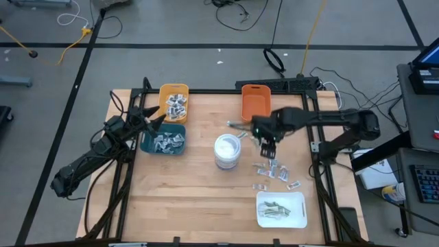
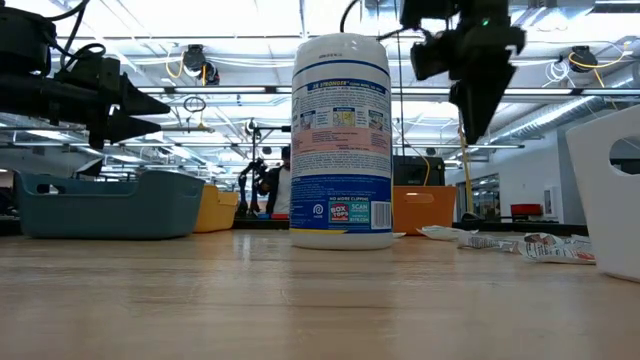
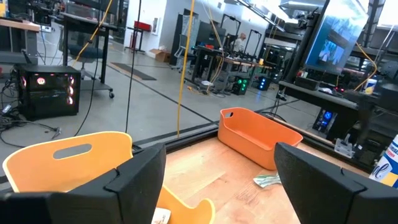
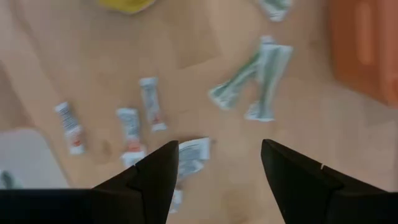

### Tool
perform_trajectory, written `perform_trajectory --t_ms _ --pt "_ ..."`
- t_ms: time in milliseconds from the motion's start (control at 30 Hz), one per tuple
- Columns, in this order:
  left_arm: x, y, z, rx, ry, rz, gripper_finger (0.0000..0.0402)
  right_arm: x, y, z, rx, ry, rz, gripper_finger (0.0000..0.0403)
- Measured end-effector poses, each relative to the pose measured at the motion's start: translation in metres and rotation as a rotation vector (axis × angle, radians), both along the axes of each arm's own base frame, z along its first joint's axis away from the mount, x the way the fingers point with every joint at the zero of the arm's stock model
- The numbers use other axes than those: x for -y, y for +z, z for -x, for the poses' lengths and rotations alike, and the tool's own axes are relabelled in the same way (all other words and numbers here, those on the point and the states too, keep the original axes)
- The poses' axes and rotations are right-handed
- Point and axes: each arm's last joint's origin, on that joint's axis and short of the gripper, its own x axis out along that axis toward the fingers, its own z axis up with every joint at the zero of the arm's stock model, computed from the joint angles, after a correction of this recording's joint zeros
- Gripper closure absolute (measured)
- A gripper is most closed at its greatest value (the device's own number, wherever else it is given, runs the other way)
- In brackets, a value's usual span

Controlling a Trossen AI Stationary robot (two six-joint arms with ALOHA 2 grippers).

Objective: Pick & Place First Aid Supplies
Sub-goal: Put the green bandage into the white bin

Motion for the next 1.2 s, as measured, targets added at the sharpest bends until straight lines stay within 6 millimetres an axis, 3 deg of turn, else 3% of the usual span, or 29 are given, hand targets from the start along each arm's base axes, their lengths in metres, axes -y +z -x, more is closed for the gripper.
perform_trajectory --t_ms 233,367,733,900,1200 --pt "0.000 0.000 0.000 0.000 0.000 0.000 0.0101 0.042 0.000 0.007 0.013 -0.130 0.005 0.0184" --pt "0.000 0.000 0.000 0.000 0.000 0.000 0.0101 0.054 -0.022 0.008 0.001 -0.218 -0.046 0.0184" --pt "0.000 0.000 0.000 0.000 0.000 0.000 0.0101 0.055 -0.090 0.016 0.112 -0.285 -0.050 0.0191" --pt "0.000 0.000 0.000 0.000 0.000 0.000 0.0100 0.055 -0.106 0.017 0.173 -0.285 -0.027 0.0201" --pt "0.000 0.000 0.000 0.000 0.000 0.000 0.0101 0.058 -0.129 0.015 0.119 -0.305 0.057 0.0241"
